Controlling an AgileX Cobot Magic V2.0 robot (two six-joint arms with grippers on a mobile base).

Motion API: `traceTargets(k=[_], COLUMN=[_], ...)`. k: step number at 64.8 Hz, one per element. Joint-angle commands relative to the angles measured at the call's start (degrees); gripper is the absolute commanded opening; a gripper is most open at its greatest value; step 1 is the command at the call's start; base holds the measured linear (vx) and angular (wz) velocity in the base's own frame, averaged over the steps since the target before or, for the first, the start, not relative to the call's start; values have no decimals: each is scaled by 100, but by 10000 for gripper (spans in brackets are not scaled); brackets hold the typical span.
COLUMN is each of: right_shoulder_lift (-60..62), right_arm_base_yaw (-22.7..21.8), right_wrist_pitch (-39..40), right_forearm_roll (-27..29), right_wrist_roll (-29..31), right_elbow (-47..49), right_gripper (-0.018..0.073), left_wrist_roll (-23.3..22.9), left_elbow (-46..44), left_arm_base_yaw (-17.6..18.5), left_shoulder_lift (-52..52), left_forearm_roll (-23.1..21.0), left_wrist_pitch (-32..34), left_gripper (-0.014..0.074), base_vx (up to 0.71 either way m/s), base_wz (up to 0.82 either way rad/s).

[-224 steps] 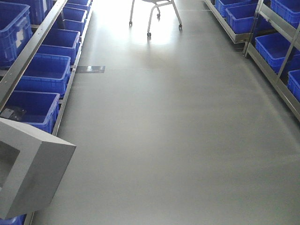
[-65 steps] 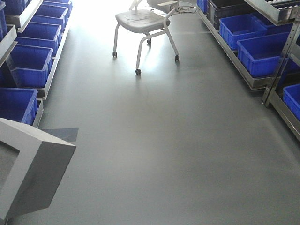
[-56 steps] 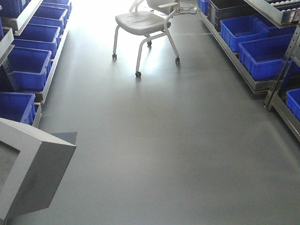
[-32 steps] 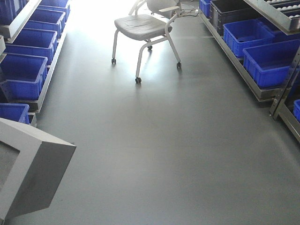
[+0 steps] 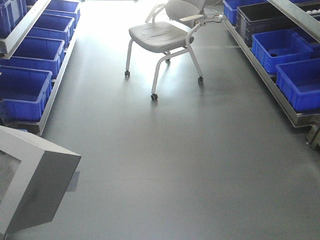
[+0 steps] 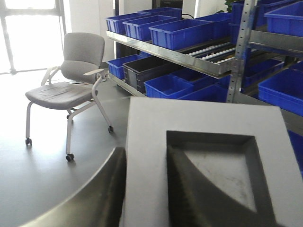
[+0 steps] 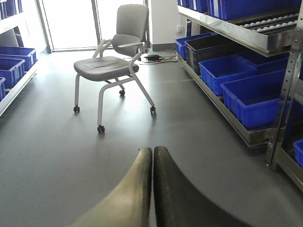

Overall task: Sort gray base to blue bin
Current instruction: 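Drive the base down the aisle between the blue bin shelves, then turn the base to face the rack of large blue bins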

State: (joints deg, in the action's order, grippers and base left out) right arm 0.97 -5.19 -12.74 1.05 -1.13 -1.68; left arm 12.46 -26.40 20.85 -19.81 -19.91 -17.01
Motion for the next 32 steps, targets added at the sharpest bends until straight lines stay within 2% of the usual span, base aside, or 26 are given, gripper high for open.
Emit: traceTargets(k=[1, 32], right_shoulder_lift=[10, 10], right_arm_base_yaw=[2, 2], right_wrist_pitch=[426, 426], right_forearm_roll=[-38, -38], right_wrist_roll=[44, 44], right_elbow=[-3, -3], right_gripper=[-5, -5], left_wrist_roll=[-30, -30], left_elbow=[-170, -170], left_arm_base_yaw=[13, 13], left_shoulder_lift=[-47, -47], left_forearm_roll=[-119, -119], left_wrist_pitch=[592, 592], left_gripper=[20, 20], base_vx=[35, 32], base_wz=[11, 17])
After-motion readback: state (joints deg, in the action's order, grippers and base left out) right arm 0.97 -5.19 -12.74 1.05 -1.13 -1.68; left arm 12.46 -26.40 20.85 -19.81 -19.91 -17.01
